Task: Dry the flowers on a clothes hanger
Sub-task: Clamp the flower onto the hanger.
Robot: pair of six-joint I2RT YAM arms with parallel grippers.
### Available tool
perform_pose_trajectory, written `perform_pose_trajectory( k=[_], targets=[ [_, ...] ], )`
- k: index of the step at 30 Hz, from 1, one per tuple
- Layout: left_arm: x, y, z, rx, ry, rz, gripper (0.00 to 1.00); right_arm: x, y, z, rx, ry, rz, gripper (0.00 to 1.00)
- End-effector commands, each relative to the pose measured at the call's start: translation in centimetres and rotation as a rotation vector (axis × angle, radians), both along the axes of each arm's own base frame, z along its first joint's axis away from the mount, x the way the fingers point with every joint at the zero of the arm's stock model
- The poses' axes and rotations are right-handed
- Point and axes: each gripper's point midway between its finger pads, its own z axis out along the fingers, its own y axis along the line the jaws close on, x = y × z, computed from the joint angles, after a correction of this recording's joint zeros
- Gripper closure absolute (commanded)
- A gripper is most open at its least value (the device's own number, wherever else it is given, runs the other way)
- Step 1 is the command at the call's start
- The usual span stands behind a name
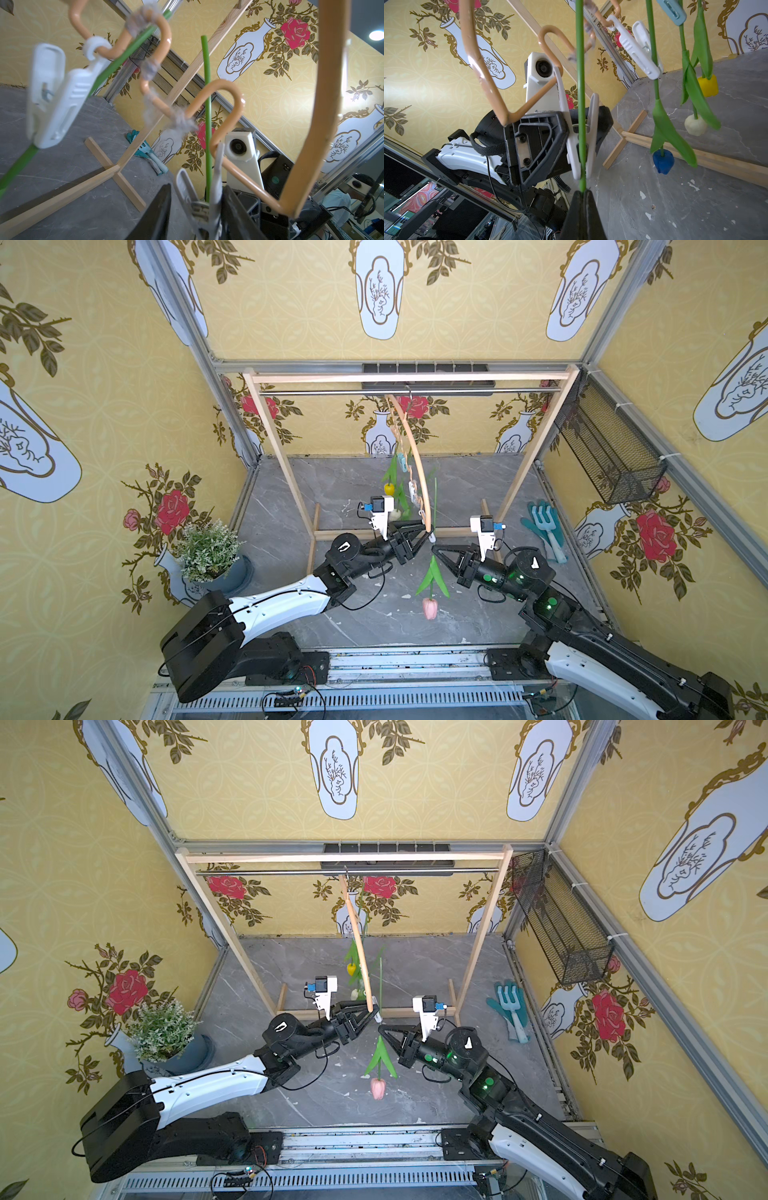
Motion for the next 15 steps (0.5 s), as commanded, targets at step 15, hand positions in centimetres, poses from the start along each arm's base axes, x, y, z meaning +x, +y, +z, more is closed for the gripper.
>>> perform_pose_trajectory(
  k=[15],
  targets=[
    [0.83, 0.23, 0.68, -0.135, 0.035, 0.019, 0.82, 0.05, 0.34, 1.65, 0.120, -0.042, 0.004, 1.00]
  ],
)
